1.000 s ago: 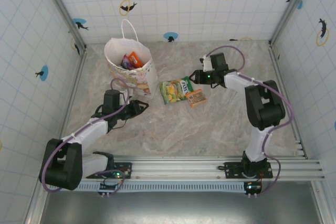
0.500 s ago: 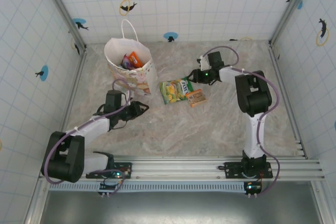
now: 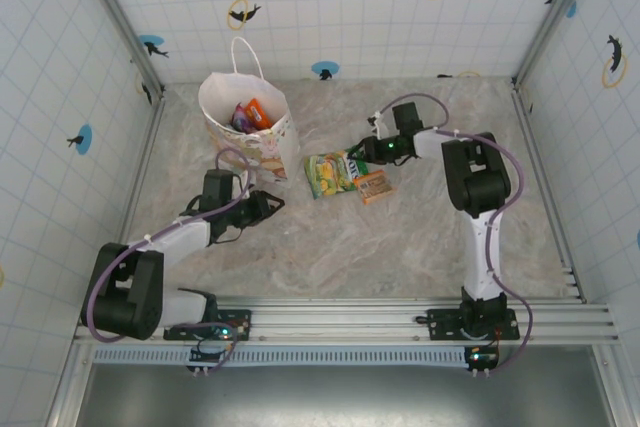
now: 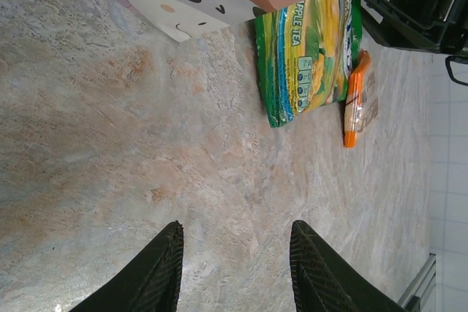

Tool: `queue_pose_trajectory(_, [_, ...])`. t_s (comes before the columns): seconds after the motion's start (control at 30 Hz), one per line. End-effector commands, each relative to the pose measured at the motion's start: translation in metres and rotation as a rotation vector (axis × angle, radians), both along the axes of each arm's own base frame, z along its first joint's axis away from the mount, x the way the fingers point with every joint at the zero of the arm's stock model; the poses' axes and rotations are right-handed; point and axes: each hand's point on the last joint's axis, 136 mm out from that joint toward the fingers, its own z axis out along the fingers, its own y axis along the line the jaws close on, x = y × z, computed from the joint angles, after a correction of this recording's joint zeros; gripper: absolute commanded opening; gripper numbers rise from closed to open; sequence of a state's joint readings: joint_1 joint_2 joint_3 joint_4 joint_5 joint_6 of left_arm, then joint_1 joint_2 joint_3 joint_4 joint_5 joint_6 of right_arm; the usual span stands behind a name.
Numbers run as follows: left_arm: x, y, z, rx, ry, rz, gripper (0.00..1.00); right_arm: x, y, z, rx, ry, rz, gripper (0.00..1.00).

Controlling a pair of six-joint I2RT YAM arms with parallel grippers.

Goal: Place the snacks into the paper bag

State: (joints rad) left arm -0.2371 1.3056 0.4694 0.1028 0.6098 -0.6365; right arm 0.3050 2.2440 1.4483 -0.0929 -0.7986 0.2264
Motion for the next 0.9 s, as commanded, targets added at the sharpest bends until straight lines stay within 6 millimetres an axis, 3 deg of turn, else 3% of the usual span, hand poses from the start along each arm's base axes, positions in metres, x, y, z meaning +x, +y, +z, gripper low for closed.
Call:
queue_pose_trajectory(0.0, [0.006, -0.004, 0.006, -0.003, -0.01, -0.003, 0.41, -0.015, 0.012, -0.023, 0.007, 0.07, 0.047, 0.43])
queue_pose_trajectory(0.23, [0.006, -0.003, 0.009, 0.002, -0.021, 0.0, 0.41, -0.023, 0.019, -0.022, 0.014, 0.064, 0.067, 0.26])
queue_pose_trajectory(0.5, [0.004, 0.003, 0.016, 0.04, -0.047, 0.011, 0.41, -0.014, 0.01, 0.041, 0.062, -0.097, -0.002, 0.04])
queue_pose_trajectory(0.87, [0.005, 0.011, 0.034, 0.072, -0.099, 0.044, 0.42, -0.019, -0.005, 0.138, 0.021, -0.382, -0.107, 0.0])
